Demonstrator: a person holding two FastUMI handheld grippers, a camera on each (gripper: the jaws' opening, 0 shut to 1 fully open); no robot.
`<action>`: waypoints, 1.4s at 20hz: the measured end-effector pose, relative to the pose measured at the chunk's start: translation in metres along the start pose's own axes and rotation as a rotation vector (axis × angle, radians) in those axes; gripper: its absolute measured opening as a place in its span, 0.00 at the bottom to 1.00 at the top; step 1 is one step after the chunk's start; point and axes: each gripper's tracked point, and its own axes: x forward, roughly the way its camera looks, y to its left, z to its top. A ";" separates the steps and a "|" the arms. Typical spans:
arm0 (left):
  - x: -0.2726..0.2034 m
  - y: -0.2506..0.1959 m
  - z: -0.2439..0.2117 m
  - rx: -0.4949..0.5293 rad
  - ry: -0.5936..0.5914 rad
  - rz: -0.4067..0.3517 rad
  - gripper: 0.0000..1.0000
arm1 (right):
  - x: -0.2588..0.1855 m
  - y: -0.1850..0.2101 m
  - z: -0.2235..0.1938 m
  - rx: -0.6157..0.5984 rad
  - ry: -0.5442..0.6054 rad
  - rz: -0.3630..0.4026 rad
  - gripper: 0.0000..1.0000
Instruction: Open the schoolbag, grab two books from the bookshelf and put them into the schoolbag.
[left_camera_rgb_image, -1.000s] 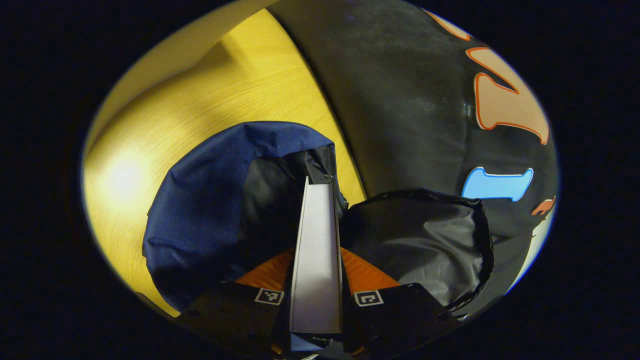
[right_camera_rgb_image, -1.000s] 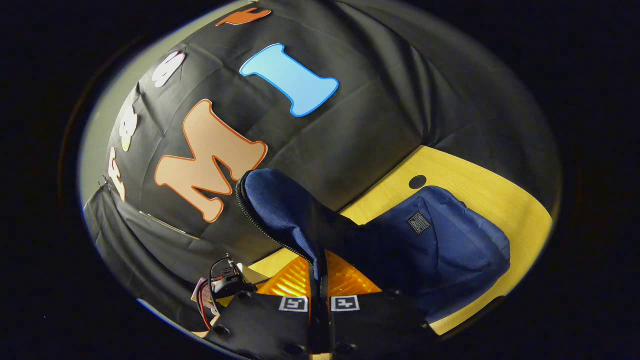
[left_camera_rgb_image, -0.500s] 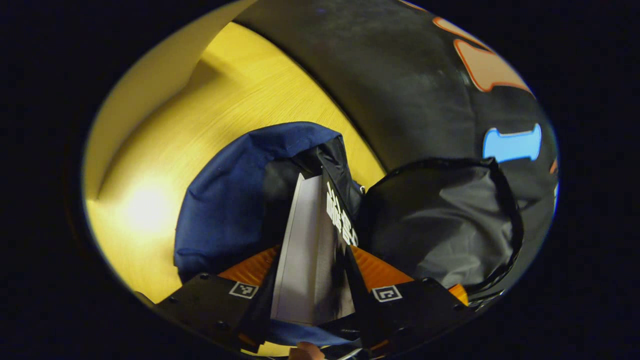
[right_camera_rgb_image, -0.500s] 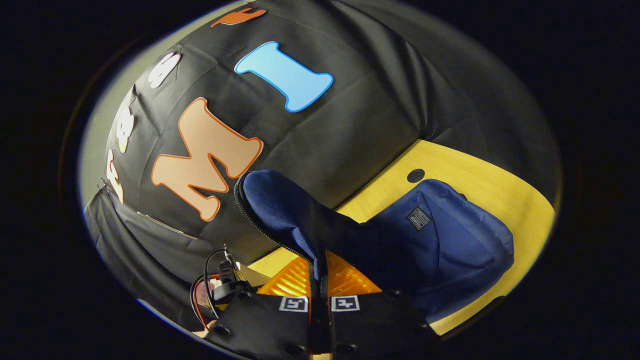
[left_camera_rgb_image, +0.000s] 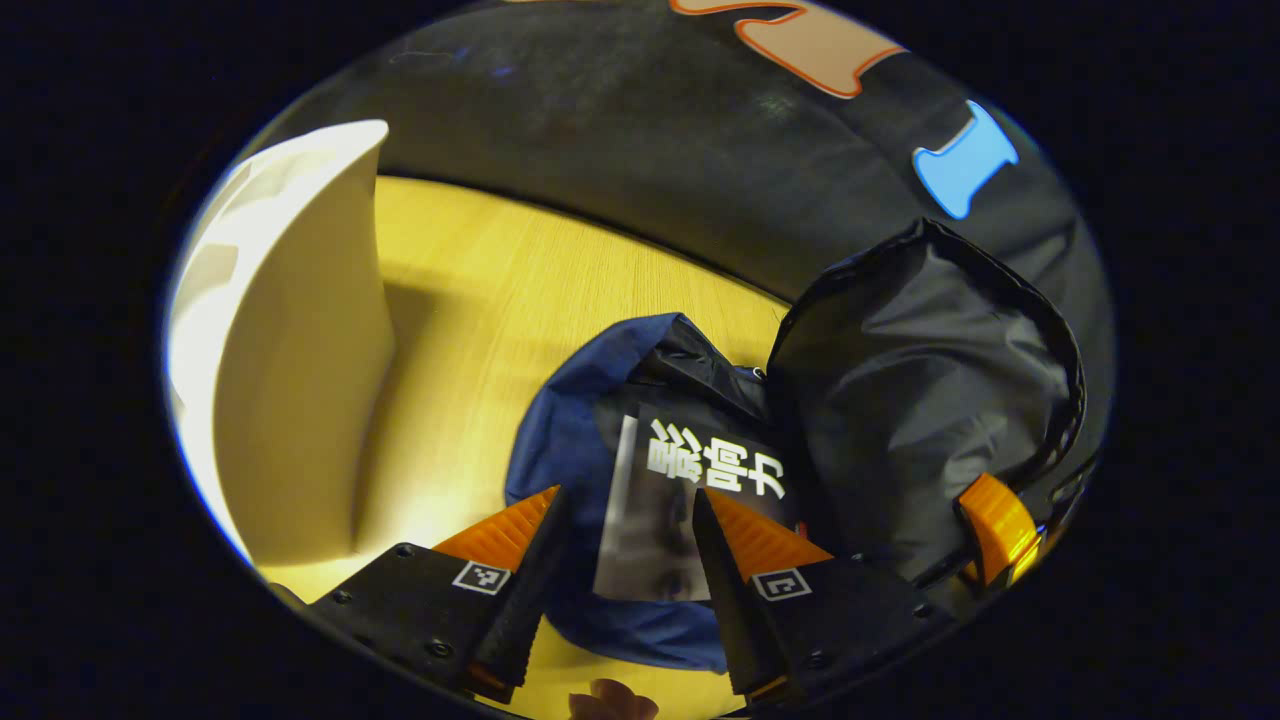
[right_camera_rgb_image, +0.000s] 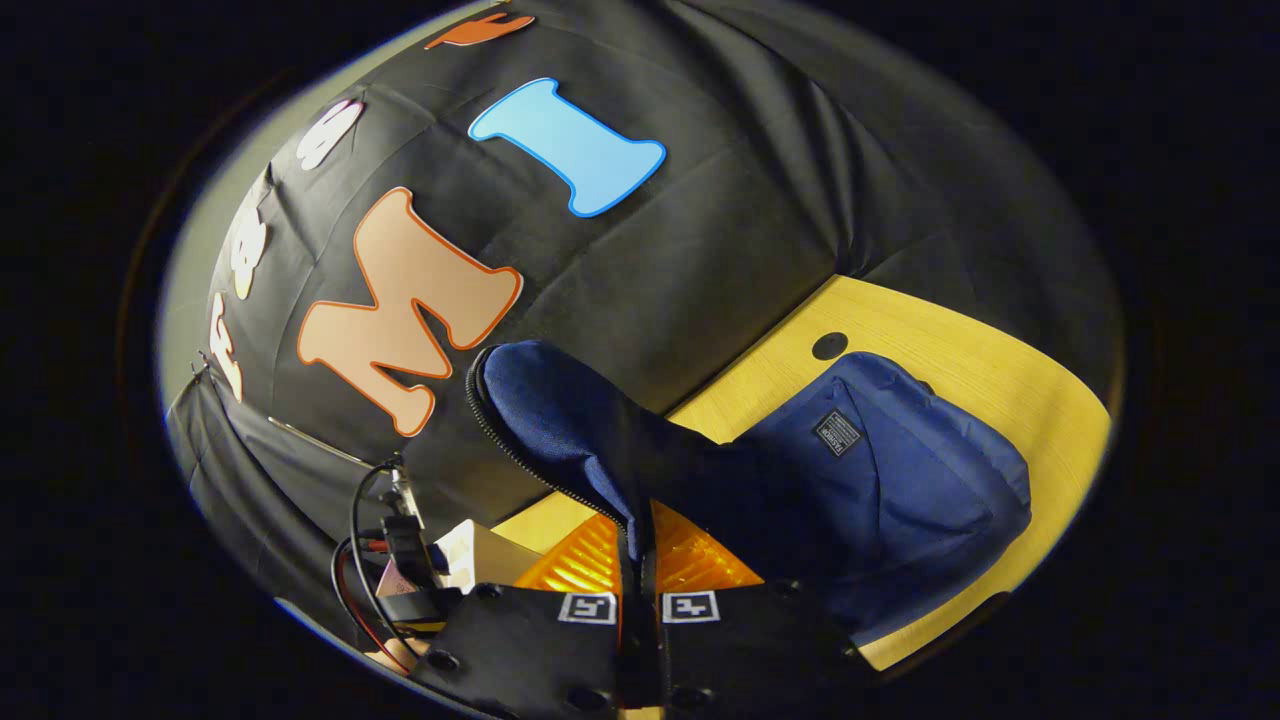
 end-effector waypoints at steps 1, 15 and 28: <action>-0.009 0.005 0.002 0.049 -0.011 0.007 0.72 | -0.001 0.000 0.000 -0.001 -0.002 -0.001 0.03; -0.186 0.100 0.111 0.379 -0.399 0.118 0.71 | -0.002 -0.003 0.001 0.011 -0.017 -0.019 0.04; -0.290 0.293 0.186 0.356 -0.481 0.419 0.97 | -0.005 -0.002 0.006 0.007 -0.023 -0.039 0.02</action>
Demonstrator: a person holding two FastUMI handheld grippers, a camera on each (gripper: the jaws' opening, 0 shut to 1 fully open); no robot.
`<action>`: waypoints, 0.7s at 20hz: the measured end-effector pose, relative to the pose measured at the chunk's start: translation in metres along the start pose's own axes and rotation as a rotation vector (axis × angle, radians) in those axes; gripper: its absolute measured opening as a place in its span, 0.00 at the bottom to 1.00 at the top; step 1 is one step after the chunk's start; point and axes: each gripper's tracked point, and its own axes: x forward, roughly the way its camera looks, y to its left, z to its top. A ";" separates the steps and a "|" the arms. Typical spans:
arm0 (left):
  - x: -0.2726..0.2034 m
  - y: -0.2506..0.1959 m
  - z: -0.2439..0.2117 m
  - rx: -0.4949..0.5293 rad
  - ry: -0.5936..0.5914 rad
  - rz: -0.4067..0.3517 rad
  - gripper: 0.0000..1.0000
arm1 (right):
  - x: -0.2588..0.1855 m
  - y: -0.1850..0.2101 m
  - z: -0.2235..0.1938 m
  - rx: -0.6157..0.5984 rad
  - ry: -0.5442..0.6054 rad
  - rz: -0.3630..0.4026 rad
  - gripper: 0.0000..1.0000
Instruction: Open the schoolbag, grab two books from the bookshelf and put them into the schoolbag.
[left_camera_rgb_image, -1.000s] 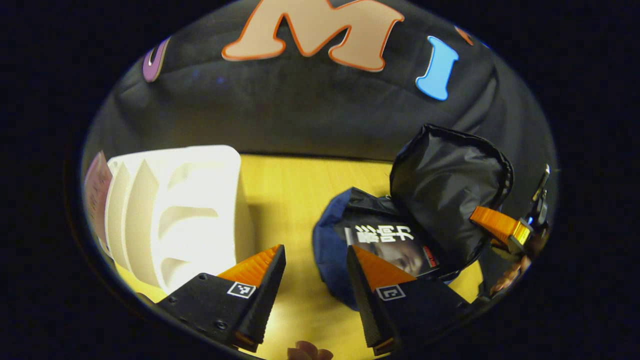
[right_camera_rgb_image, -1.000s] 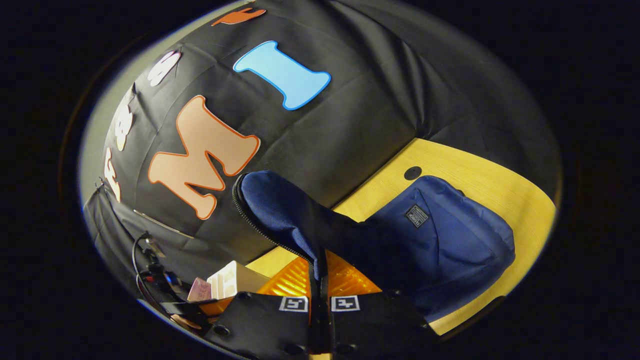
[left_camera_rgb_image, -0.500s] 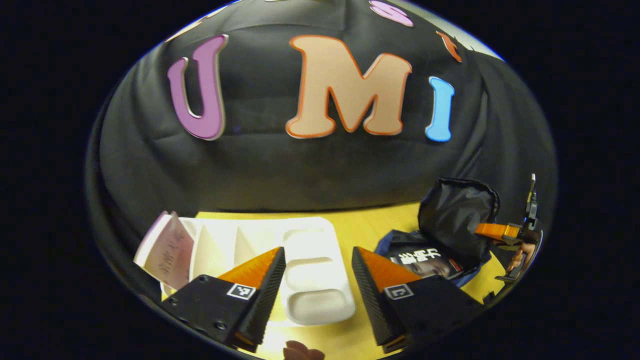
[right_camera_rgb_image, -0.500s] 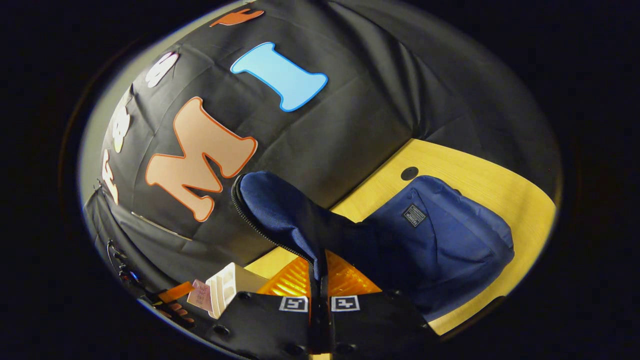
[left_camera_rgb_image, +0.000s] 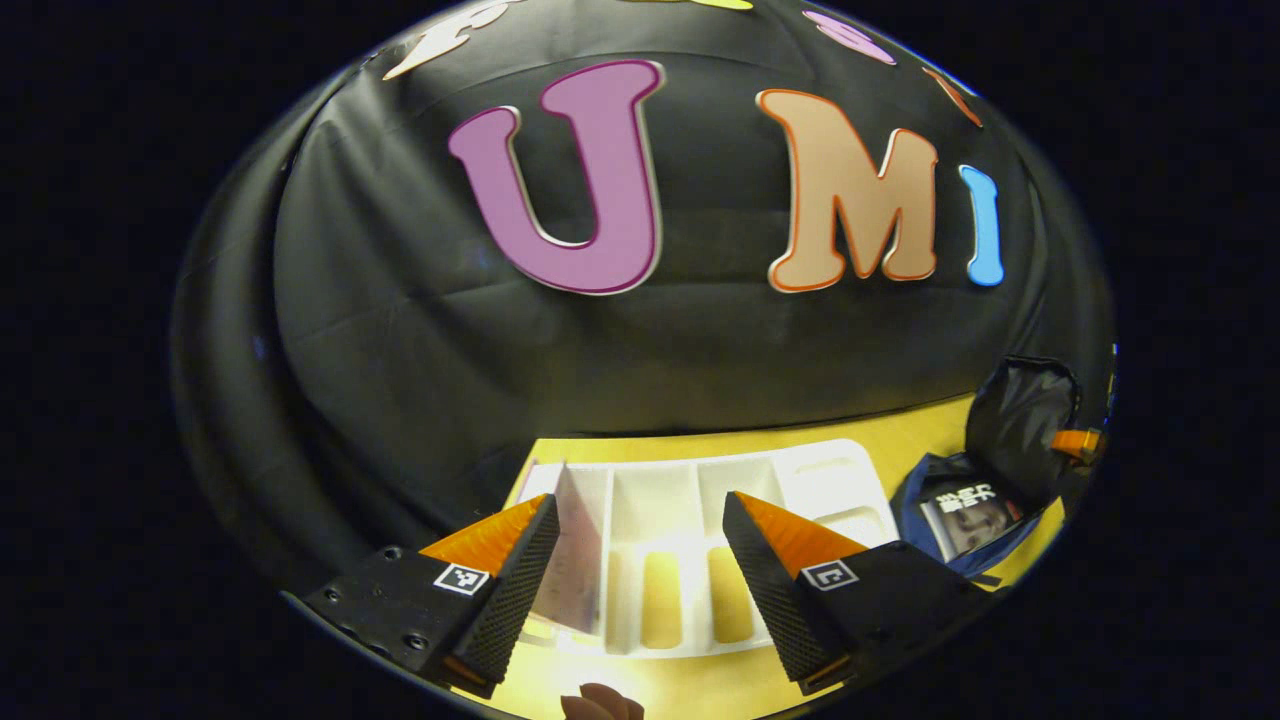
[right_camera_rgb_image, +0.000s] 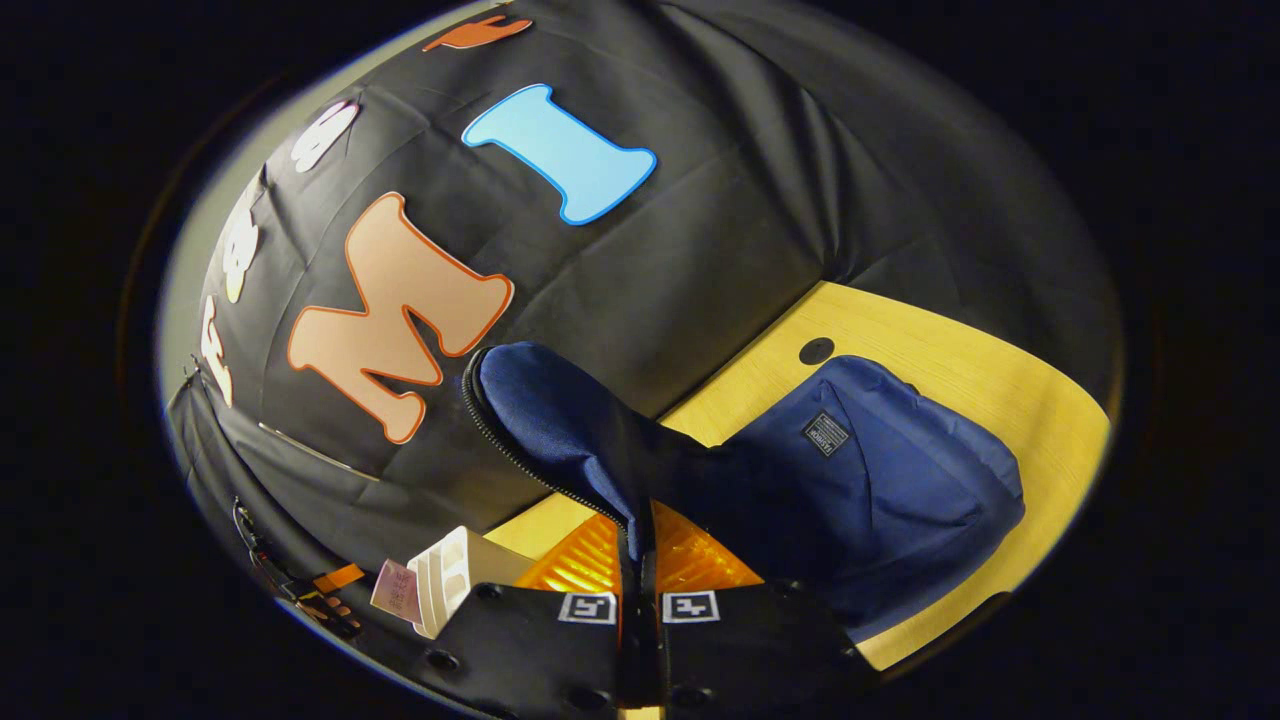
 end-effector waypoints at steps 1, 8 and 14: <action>0.002 0.011 -0.003 0.000 0.016 0.010 0.96 | 0.000 0.000 0.000 0.001 0.000 -0.002 0.03; 0.030 0.048 -0.047 -0.047 0.145 0.037 0.96 | -0.003 -0.002 0.004 0.014 -0.007 -0.013 0.03; 0.045 0.051 -0.081 -0.117 0.277 -0.001 0.97 | -0.004 -0.003 0.002 0.011 -0.006 -0.017 0.03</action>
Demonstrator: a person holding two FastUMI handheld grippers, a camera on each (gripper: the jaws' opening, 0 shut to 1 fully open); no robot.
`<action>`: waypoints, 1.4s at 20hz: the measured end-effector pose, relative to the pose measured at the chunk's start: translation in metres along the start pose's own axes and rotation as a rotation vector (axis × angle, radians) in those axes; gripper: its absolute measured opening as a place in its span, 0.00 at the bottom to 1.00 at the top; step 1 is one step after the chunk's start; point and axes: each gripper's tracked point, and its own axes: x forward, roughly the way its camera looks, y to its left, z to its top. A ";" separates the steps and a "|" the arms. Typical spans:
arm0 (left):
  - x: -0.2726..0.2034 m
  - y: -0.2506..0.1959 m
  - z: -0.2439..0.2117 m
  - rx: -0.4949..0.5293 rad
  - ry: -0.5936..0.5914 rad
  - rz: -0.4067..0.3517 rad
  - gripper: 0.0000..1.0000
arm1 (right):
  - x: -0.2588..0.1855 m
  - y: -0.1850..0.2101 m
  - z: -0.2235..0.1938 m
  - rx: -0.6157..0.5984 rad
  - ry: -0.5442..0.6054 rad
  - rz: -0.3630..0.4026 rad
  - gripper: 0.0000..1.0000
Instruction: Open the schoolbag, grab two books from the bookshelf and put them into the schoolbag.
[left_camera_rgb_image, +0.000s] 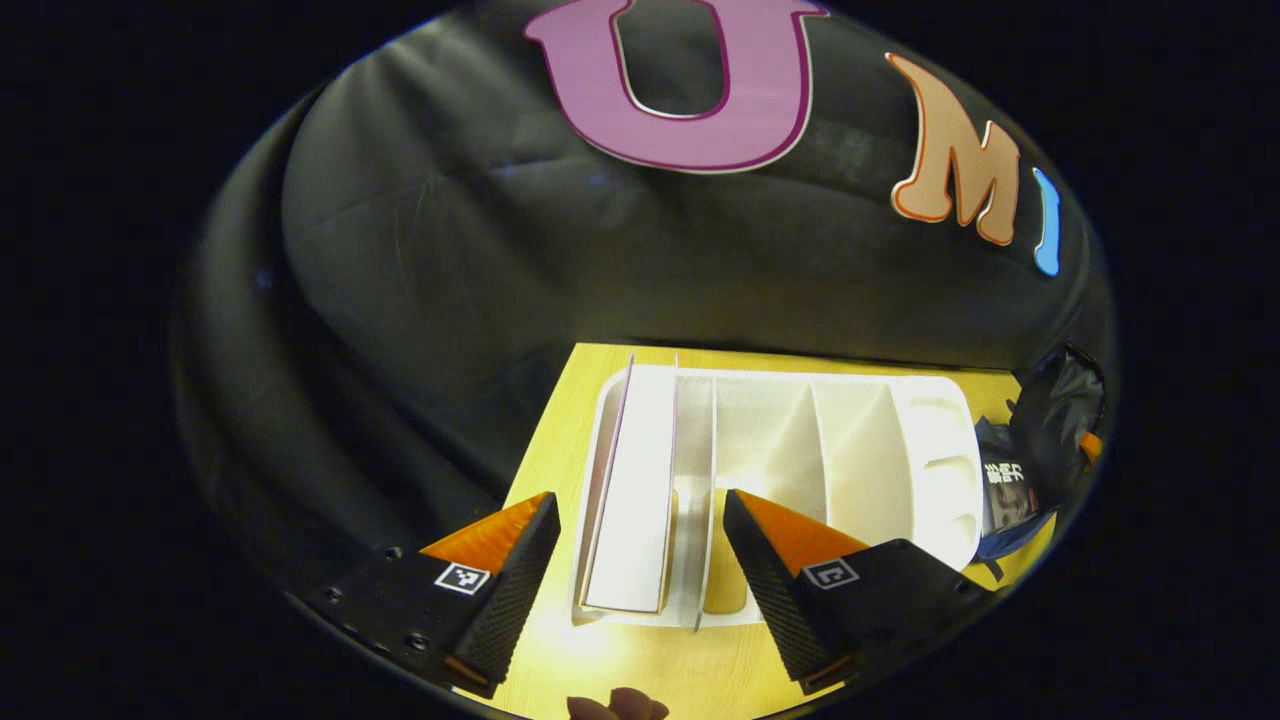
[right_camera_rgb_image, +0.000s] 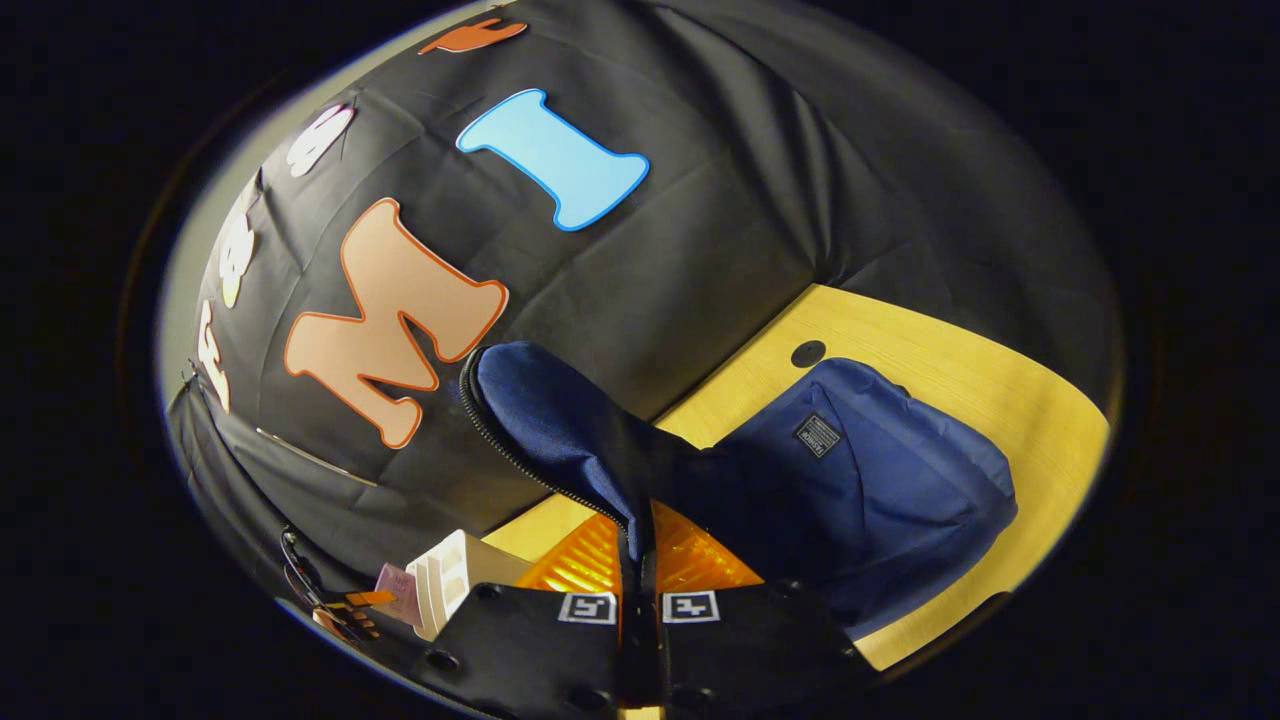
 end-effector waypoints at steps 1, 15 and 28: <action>0.003 -0.001 -0.003 0.000 0.012 -0.007 0.96 | 0.000 -0.001 0.001 0.002 -0.001 -0.001 0.03; 0.018 -0.002 -0.026 0.102 0.267 -0.006 0.38 | 0.000 -0.004 0.000 0.011 -0.008 -0.004 0.03; 0.002 0.020 -0.025 -0.027 0.309 -0.041 0.35 | 0.000 -0.004 -0.001 0.007 -0.002 -0.009 0.03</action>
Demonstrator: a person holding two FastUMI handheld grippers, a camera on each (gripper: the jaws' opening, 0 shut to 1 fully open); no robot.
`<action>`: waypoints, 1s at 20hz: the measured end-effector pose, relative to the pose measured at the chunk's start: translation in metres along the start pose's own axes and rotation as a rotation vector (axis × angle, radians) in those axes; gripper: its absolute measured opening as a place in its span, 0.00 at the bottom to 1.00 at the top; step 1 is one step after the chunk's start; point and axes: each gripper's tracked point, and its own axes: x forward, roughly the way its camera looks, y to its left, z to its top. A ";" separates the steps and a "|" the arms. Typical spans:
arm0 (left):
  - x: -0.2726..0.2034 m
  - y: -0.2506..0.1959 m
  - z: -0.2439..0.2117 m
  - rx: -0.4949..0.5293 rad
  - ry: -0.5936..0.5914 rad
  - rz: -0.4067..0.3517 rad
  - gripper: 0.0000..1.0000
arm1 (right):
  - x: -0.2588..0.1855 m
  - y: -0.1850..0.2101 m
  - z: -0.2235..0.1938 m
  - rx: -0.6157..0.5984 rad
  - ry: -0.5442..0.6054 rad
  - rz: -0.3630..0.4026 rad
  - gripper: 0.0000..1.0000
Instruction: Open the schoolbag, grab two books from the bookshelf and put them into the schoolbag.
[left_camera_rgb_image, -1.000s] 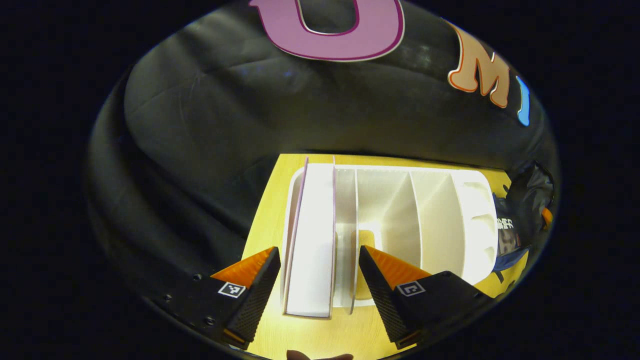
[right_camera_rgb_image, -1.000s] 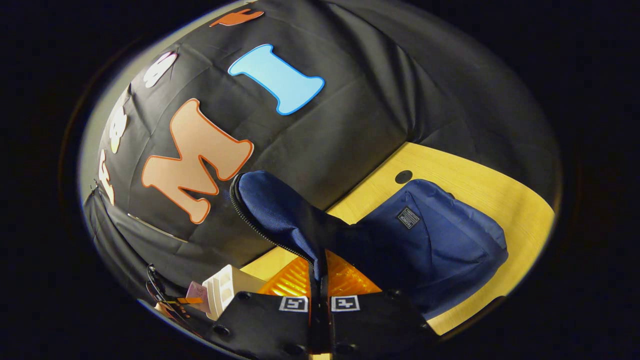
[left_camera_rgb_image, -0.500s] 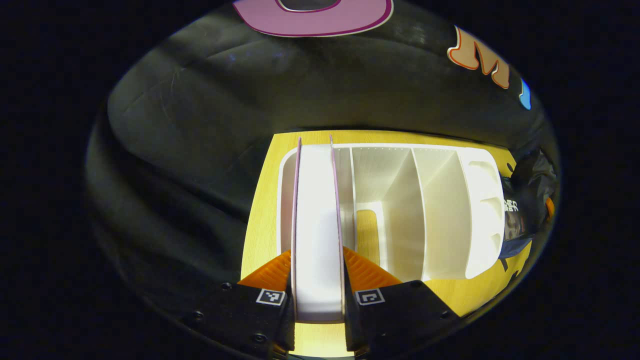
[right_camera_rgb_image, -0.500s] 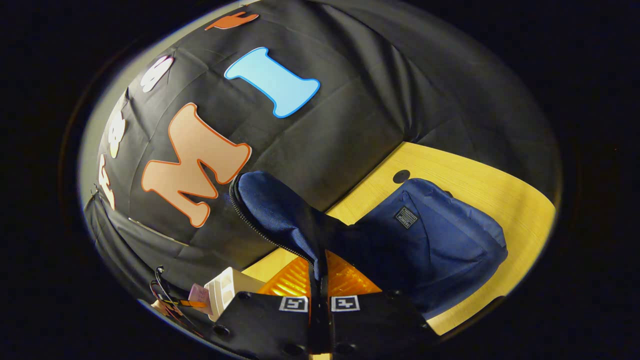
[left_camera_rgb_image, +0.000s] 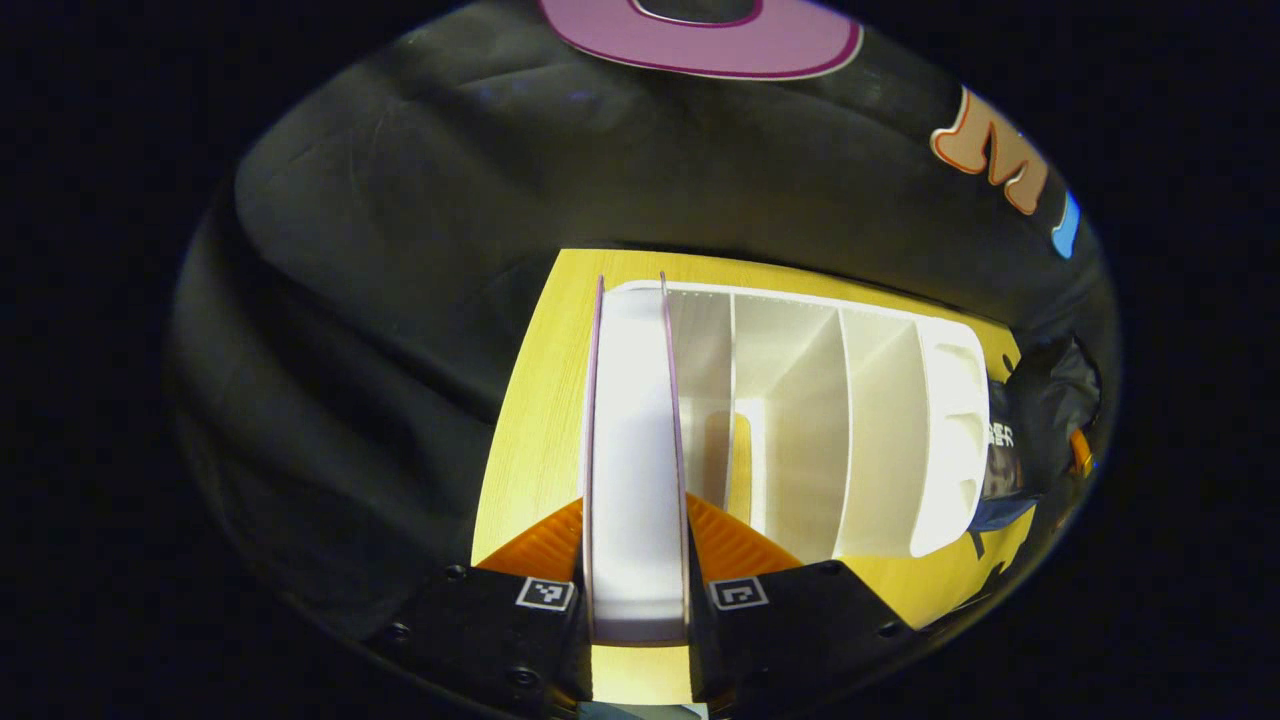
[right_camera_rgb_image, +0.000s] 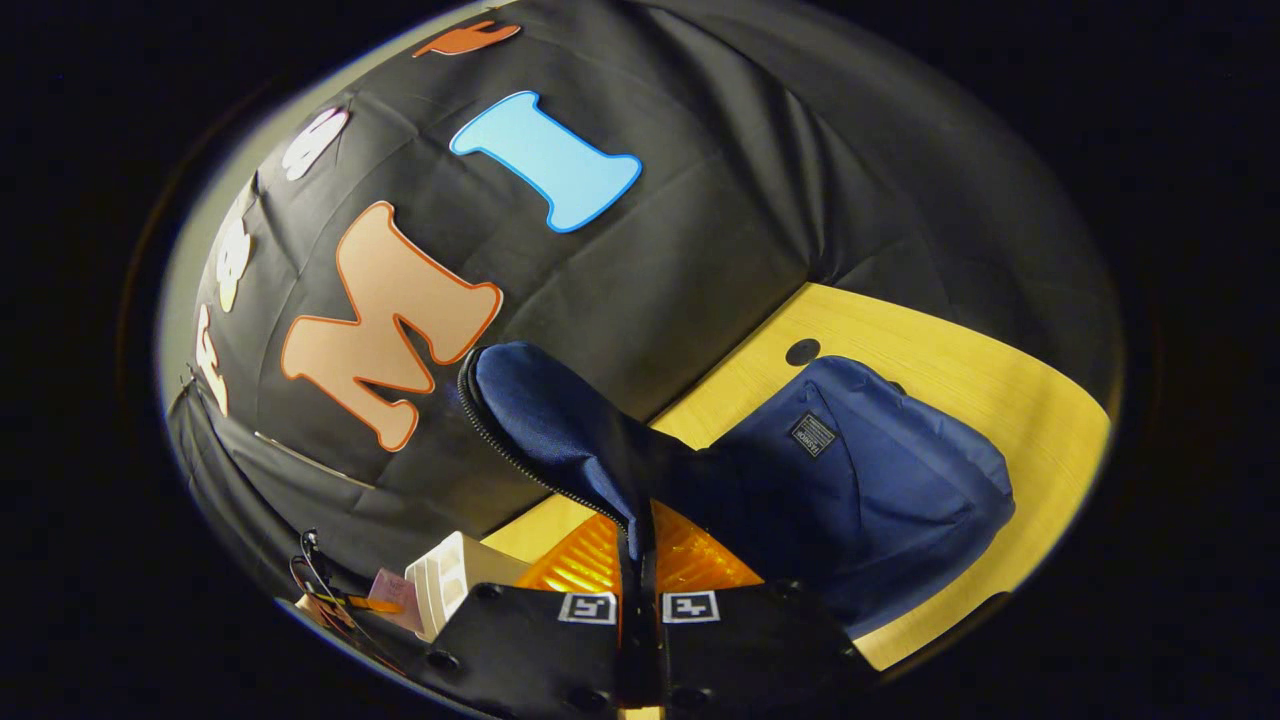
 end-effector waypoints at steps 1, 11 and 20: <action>-0.002 0.002 0.000 -0.017 -0.001 -0.007 0.34 | -0.001 0.000 0.001 -0.002 0.001 -0.001 0.03; -0.018 -0.005 0.018 -0.164 -0.062 -0.137 0.34 | 0.001 0.001 0.000 -0.014 0.010 -0.009 0.03; -0.042 0.001 0.042 -0.269 -0.152 -0.201 0.34 | 0.001 0.001 0.001 -0.017 0.020 -0.015 0.03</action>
